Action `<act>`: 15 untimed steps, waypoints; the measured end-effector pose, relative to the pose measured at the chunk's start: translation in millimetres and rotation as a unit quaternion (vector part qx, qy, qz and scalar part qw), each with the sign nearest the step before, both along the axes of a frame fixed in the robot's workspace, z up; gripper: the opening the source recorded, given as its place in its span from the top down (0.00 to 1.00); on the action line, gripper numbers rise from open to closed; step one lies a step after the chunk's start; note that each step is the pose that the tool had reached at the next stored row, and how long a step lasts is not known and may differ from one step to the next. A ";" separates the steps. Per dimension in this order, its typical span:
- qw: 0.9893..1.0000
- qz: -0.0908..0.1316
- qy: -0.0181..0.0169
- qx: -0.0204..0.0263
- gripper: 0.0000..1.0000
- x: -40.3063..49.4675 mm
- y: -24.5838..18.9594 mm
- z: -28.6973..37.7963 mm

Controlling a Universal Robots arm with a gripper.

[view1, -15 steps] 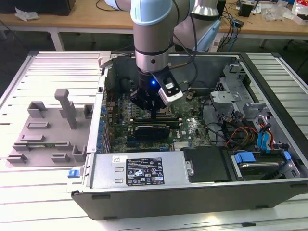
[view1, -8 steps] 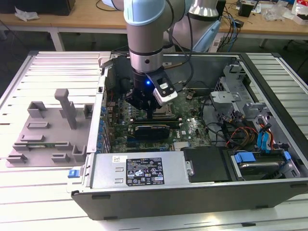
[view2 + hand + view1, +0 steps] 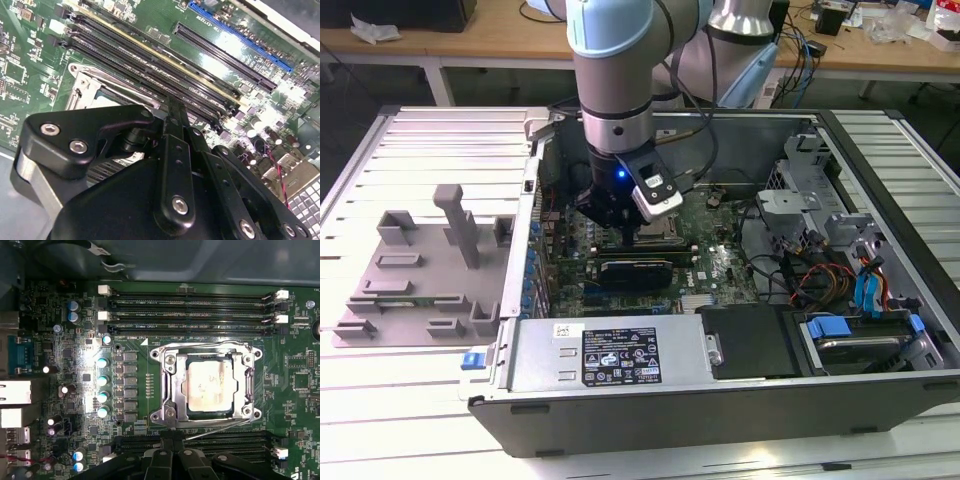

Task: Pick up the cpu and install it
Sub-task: 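Install the second cpu locking lever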

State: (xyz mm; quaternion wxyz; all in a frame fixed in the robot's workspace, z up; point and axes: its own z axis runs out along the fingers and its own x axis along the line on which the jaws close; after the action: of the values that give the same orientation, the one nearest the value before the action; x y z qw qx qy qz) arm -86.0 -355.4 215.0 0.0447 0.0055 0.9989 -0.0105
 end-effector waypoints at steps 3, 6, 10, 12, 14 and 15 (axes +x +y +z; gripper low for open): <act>1.000 0.000 0.000 0.006 0.89 -0.1 -1.5 0.0; 1.000 0.000 0.000 0.017 0.89 -0.1 -4.2 0.0; 1.000 0.000 0.000 0.025 0.89 -0.1 -10.7 0.0; 0.999 0.000 0.000 0.036 0.89 -0.2 -13.4 0.0; 0.999 0.000 0.000 0.040 0.89 -0.3 -15.3 0.0; 0.999 0.000 0.000 0.041 0.89 -0.5 -16.8 -0.4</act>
State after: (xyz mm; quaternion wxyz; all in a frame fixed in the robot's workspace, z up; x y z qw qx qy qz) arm -86.5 -372.2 214.6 0.0444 0.0074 0.9985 0.0310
